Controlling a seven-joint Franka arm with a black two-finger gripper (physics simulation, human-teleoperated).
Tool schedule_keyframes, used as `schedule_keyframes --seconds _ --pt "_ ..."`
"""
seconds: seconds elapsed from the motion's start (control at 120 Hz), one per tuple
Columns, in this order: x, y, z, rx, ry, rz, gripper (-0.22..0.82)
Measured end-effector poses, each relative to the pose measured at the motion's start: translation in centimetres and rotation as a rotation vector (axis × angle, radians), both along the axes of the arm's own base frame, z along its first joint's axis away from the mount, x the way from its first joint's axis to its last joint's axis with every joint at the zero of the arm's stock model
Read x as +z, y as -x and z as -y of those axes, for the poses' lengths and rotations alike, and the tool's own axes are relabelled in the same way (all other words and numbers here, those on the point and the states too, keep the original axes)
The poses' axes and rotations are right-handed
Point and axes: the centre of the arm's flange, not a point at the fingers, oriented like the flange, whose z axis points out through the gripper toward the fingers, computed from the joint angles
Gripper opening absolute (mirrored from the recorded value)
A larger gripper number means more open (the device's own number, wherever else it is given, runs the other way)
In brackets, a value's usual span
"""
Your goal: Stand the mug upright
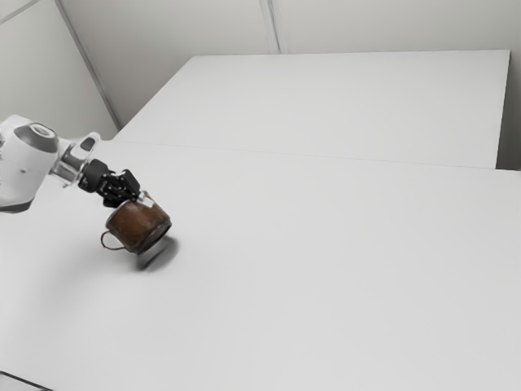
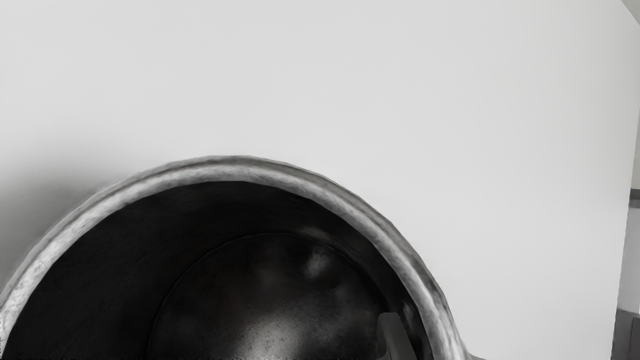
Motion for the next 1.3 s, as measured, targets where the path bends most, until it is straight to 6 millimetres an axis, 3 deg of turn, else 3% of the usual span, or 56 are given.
schedule_keyframes --seconds 0.133,0.333,0.558,0.8,1.033,1.3 --pt "-0.4 -0.5 3.8 -0.069 -0.137 -0.022 -0.16" --pt "-1.2 -1.7 7.1 -0.070 -0.292 0.010 -0.17" --pt "0.2 -3.6 10.6 -0.090 -0.494 0.068 -0.17" --pt "-0.5 -4.0 12.1 -0.019 -0.594 0.125 -0.17" --pt "-0.9 -3.8 16.1 0.025 -0.597 0.156 -0.17" --pt "-2.7 -3.5 17.1 0.095 -0.577 0.112 -0.17"
